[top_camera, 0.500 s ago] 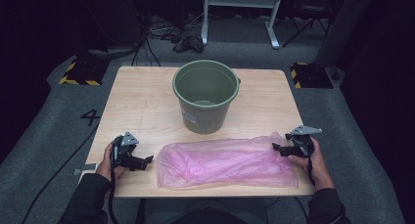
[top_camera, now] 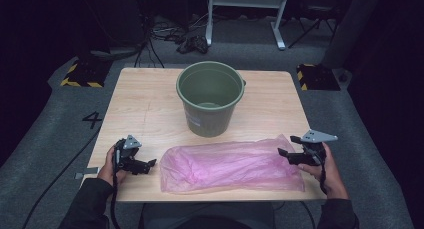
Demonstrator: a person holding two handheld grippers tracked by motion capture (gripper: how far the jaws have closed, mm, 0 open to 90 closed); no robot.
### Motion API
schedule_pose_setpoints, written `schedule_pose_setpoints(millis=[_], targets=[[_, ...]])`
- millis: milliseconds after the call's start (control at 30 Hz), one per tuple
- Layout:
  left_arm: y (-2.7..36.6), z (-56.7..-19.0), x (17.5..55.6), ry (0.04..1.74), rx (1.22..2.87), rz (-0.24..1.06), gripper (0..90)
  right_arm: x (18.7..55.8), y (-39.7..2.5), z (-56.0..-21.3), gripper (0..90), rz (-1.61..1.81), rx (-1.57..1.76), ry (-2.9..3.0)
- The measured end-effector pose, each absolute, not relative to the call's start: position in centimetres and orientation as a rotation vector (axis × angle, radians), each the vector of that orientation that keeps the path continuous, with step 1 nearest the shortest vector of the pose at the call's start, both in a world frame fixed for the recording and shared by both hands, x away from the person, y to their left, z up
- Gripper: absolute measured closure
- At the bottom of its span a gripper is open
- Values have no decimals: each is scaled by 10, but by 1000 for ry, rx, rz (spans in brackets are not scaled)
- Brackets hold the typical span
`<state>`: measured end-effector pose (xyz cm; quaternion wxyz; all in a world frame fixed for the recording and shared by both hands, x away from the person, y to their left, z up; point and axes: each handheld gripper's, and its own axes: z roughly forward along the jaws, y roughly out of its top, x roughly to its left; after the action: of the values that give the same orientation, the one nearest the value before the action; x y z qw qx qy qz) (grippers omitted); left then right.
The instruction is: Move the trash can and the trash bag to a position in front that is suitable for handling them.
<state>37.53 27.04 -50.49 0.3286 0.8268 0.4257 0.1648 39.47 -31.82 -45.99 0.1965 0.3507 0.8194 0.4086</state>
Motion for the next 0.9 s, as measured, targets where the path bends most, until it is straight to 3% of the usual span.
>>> schedule_pose_setpoints(millis=[333, 900], targets=[[270, -505, 375, 1114, 2162, 430, 0, 385, -284, -482, 239, 1070, 810, 2520], [276, -505, 374, 1160, 2143, 451, 3, 393, -263, -502, 205, 1096, 847, 2519]])
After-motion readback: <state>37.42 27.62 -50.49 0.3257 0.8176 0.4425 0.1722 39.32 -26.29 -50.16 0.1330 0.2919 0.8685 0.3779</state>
